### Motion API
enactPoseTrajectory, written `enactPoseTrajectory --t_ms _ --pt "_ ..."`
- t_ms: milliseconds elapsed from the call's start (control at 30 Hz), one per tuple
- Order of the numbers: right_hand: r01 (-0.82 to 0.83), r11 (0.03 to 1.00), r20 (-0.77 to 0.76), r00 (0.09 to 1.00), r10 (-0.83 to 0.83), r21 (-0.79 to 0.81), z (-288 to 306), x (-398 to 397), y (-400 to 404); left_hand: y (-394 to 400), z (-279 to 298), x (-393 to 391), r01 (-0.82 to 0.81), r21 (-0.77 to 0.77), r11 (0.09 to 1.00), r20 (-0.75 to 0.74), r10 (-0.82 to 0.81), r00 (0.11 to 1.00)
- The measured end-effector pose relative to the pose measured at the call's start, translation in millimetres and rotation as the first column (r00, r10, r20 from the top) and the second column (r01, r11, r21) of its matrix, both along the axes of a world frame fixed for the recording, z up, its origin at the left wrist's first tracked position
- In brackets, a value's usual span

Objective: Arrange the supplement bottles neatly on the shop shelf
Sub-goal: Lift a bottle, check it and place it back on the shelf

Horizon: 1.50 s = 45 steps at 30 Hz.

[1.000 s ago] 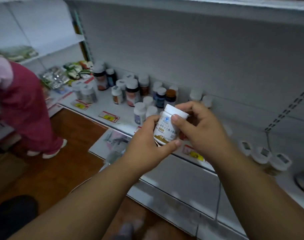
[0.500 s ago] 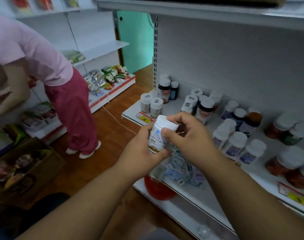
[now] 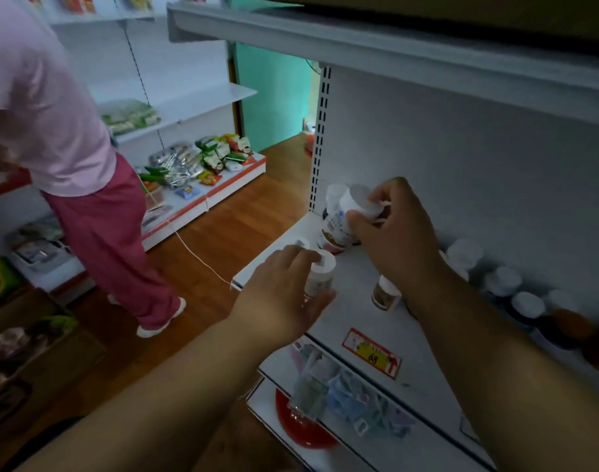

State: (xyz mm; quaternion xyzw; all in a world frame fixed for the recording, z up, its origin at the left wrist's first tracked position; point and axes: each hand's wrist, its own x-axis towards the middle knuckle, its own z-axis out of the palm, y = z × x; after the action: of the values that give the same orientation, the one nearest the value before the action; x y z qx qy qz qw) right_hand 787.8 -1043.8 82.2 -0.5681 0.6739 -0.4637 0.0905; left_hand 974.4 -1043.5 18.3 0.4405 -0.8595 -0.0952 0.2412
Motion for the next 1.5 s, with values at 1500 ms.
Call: enactPoseTrajectory --t_ms 1500 --pt "0.191 0.884 -0.5 0.864 0.054 0.426 -36 34 -114 -120 -31 24 0.571 -0.113 0.813 0.276 -0.526 0.804"
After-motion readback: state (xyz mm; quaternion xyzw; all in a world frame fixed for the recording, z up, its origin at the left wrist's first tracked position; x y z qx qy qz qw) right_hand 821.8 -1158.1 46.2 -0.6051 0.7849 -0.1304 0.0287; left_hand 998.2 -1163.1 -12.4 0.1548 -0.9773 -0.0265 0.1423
